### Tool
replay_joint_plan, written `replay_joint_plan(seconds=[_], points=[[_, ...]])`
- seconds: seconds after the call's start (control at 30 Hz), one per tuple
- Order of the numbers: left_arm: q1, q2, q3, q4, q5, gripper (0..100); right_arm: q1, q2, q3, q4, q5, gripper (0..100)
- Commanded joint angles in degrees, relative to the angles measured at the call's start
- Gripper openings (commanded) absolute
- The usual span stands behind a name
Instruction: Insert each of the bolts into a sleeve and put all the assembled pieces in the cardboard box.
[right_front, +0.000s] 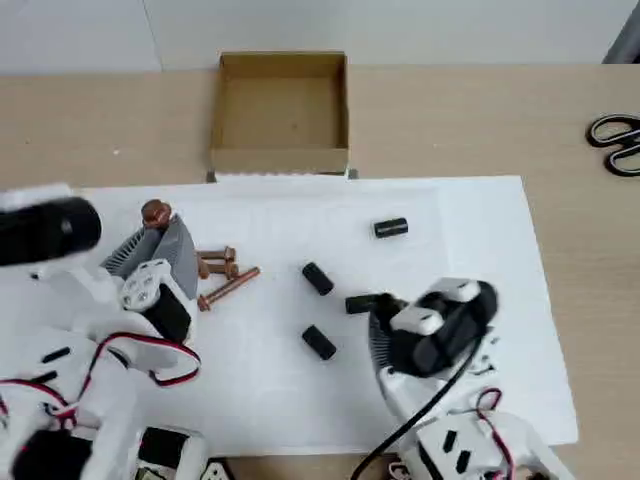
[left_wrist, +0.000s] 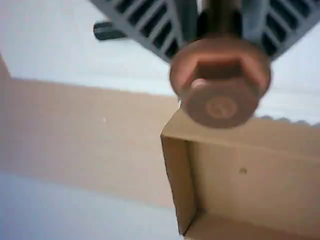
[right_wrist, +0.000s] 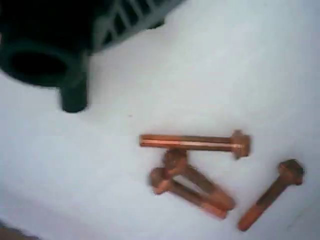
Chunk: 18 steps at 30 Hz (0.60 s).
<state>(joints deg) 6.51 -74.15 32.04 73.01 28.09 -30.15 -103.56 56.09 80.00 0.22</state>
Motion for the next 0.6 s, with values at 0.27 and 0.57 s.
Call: replay_joint_plan(seconds=[0.27, 0.57], points=[[8.44, -19.87, 21.76, -13.54, 11.16, 0, -10.07, -0.13, 12.04, -16.04, -0.26, 0.2], [14.77, -22.42, 26.33, -13.63, 14.33, 0, -17.63, 0.22, 16.00, -20.70, -0.26, 0.2]])
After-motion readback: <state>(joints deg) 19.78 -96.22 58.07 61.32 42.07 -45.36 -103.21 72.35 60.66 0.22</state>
